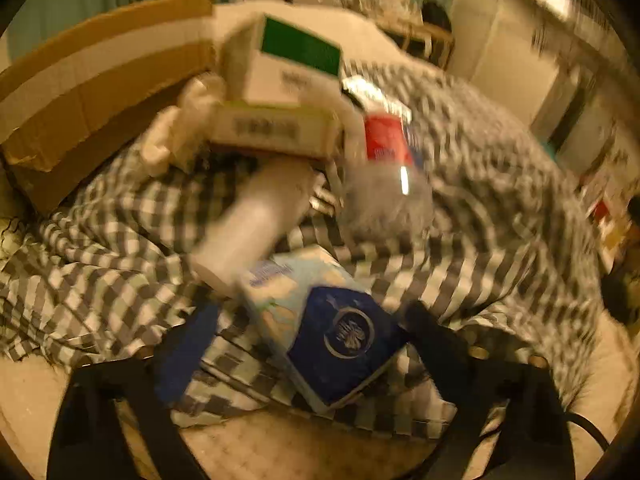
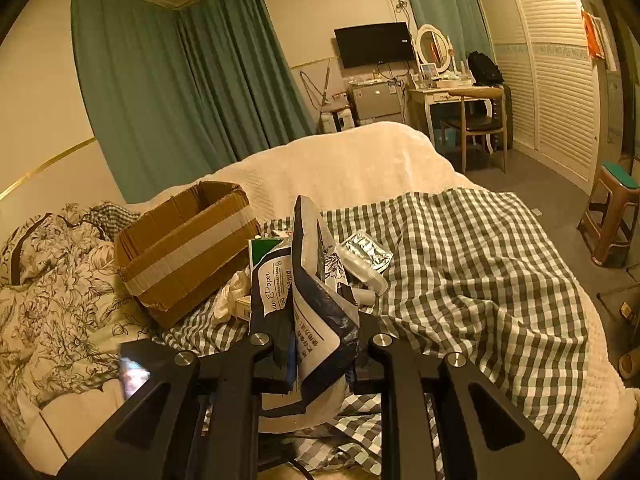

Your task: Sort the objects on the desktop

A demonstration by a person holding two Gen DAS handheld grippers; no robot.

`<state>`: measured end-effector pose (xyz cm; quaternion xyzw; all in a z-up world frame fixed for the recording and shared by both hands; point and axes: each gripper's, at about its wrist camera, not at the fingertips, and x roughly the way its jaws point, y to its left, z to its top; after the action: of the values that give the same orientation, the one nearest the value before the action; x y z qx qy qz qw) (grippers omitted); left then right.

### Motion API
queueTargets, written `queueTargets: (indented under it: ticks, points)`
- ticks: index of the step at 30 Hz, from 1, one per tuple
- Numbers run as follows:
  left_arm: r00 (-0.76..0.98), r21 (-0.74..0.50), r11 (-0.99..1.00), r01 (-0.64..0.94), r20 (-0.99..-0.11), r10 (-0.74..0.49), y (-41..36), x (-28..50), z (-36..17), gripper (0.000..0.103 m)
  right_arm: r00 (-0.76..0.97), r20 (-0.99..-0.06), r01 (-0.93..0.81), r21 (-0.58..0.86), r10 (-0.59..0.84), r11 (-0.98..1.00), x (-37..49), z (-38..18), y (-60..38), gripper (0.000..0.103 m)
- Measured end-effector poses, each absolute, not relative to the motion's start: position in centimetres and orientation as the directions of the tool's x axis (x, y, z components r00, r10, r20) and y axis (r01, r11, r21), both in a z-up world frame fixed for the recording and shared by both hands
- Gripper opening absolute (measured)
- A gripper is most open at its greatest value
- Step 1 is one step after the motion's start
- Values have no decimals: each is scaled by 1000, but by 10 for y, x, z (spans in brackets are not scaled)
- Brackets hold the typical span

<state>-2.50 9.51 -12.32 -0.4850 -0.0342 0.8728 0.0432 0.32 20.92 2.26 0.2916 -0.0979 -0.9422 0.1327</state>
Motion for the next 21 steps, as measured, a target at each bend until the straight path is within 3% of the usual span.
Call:
queueTargets:
  ticks: [1,3,6,10,21]
  points:
    - [-520,-97,-994,-50,-847,109,98,-25,-125,78,-794,-523,193,265,-310,-945,4,21,211,16]
    - [-523,-74,-995,-65,-847,96,102,-24,-128,49,-792,-524,192,275,-314,-942,3,20,214,16]
    - [-530,-71,-996,-55,-843,89,99,-21,-125,26,-789,-526,200,267,-316,-943,4,18,215,16]
    - [-541,-97,-993,-71,-832,120,85,-16,-112,18,-784,-533,210,256,-319,-944,5,17,213,16]
    - [-622,-110,-983,-146,-763,178,79,9,-81,17,-781,-540,214,242,-314,-947,15,23,201,16]
